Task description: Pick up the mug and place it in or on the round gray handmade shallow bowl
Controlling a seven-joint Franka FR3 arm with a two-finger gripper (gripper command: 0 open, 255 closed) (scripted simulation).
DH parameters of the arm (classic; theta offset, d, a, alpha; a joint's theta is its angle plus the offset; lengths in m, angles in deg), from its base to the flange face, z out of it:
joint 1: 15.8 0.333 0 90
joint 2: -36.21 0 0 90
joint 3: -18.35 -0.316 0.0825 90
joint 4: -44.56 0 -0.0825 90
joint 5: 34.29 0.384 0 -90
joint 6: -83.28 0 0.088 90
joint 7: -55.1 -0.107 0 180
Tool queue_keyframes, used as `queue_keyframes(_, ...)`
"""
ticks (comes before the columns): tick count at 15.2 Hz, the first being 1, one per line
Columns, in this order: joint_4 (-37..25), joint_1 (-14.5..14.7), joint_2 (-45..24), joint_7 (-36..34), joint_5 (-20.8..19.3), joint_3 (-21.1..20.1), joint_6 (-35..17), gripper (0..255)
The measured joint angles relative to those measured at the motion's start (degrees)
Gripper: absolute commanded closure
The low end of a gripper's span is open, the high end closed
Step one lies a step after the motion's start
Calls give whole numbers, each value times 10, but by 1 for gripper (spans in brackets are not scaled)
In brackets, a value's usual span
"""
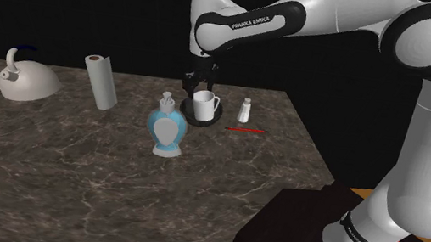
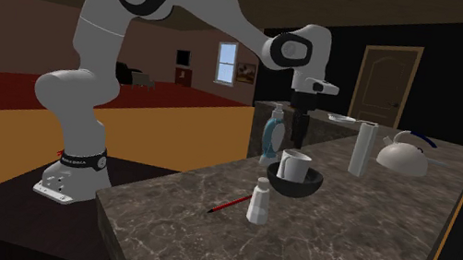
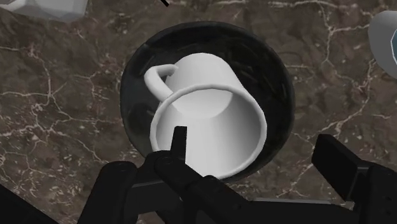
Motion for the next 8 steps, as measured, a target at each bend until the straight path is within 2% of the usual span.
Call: queue_keyframes(8, -48, 3, 16, 3, 5, -3, 63, 0)
